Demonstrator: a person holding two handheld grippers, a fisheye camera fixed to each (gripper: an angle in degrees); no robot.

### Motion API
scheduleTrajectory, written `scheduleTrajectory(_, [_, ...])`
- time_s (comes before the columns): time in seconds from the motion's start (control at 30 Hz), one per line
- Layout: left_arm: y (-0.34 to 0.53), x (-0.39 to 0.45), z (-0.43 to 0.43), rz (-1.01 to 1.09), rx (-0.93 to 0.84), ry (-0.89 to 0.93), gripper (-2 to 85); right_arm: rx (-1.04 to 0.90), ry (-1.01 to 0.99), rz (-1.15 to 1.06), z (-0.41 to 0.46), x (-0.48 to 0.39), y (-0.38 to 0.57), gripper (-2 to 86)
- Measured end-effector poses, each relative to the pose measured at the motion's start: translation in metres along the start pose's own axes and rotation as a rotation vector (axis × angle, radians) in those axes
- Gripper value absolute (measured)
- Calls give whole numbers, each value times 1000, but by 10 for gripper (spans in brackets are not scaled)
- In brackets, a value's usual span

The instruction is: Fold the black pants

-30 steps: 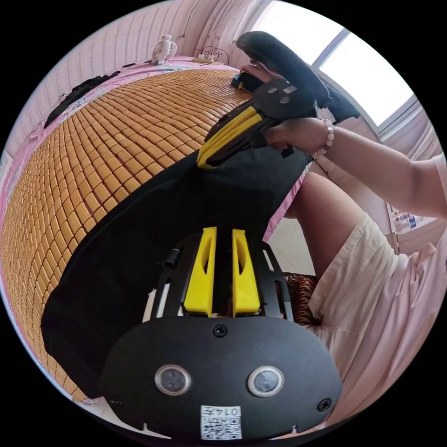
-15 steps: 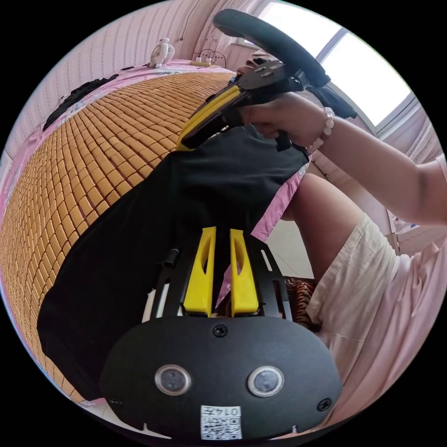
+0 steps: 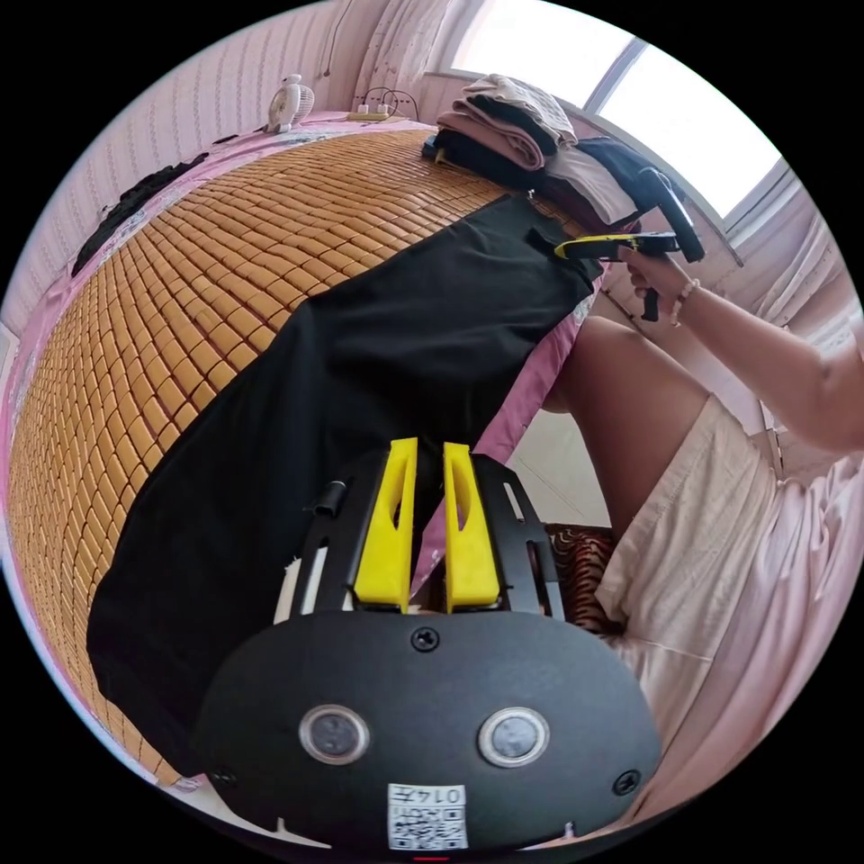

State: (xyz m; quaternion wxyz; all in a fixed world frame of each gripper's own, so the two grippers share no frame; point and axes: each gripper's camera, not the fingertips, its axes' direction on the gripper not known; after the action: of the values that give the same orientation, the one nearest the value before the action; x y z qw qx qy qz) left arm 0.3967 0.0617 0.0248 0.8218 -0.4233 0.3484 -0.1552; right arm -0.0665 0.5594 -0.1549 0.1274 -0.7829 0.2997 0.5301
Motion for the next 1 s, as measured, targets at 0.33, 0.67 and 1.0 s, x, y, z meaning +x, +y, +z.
scheduleTrajectory(0.33, [-3,11,-10,30,-4,36,57,278,-212,598,-24,173,40,88])
scheduleTrajectory(0.67, [21,-4,-41,-41,17,10,55,292,-473,693,15,216,49,144])
scheduleTrajectory(1.0, [64,-41,-49,-195,-63,-59,41,262,-379,487,-18,199,36,18])
